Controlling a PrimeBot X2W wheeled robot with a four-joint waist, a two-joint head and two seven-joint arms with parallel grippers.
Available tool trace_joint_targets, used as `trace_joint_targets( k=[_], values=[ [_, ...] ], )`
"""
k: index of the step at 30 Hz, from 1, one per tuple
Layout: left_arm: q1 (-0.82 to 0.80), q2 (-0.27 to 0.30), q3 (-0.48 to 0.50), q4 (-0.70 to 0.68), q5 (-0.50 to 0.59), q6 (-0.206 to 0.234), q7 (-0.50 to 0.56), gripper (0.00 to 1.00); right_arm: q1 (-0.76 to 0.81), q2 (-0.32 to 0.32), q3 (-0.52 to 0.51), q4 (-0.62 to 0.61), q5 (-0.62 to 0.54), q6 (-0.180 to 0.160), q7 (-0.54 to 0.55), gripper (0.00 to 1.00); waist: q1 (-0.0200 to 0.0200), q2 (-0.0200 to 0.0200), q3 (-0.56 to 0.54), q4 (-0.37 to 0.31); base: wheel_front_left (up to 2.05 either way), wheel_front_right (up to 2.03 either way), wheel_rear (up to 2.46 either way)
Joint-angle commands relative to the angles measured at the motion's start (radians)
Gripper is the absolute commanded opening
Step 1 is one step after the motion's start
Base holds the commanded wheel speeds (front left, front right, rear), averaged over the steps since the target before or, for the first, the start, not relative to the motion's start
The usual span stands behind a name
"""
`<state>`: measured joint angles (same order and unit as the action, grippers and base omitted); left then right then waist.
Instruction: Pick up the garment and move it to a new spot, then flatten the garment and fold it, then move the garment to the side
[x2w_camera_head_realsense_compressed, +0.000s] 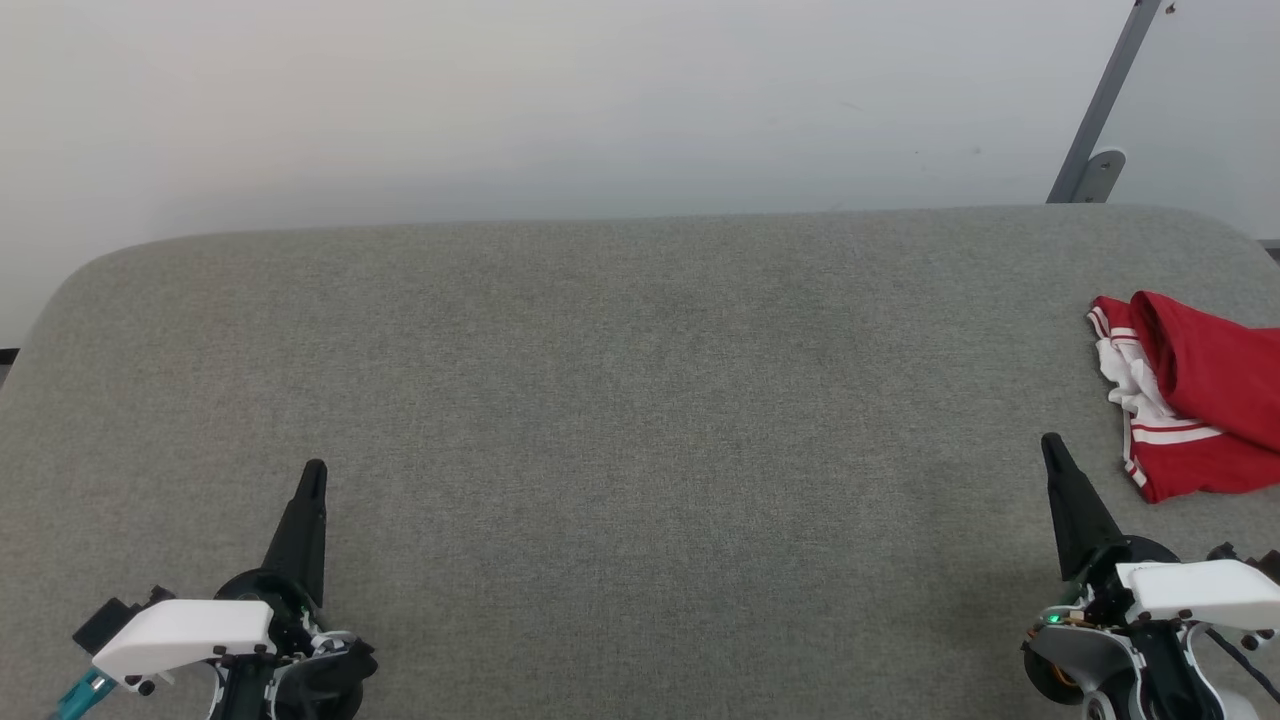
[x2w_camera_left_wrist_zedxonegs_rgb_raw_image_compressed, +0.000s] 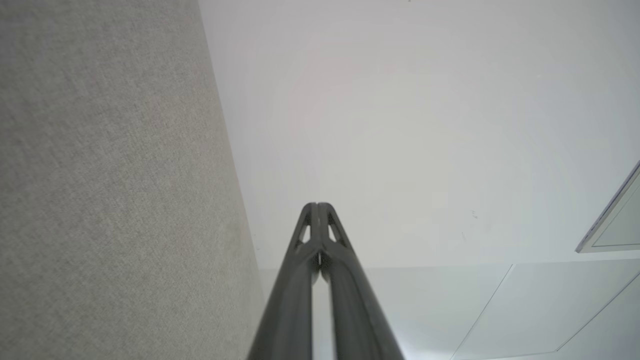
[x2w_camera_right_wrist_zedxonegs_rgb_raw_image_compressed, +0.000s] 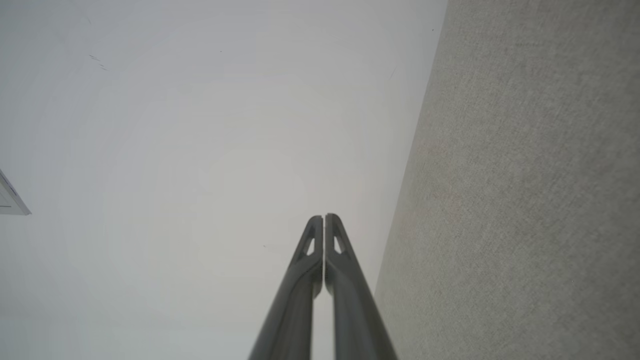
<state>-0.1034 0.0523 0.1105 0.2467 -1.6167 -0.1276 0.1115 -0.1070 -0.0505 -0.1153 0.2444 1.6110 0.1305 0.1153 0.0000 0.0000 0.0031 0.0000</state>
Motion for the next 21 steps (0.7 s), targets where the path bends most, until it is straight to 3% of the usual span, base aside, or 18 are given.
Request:
trace_joint_targets(
  k=[1, 21],
  values=[
    [-0.013, -0.001, 0.003, 0.0, 0.004, -0.006, 0.005, 0.0, -0.004, 0.001, -0.001, 0.001, 0.002, 0.0, 0.002, 0.0, 0.0, 0.0, 0.0, 0.0, 0.0, 0.0, 0.0],
    [-0.013, -0.001, 0.004, 0.0, 0.005, -0.006, 0.004, 0.0, -0.004, 0.001, -0.001, 0.0, 0.002, 0.0, 0.002, 0.0, 0.0, 0.0, 0.0, 0.0, 0.0, 0.0, 0.0]
  ],
)
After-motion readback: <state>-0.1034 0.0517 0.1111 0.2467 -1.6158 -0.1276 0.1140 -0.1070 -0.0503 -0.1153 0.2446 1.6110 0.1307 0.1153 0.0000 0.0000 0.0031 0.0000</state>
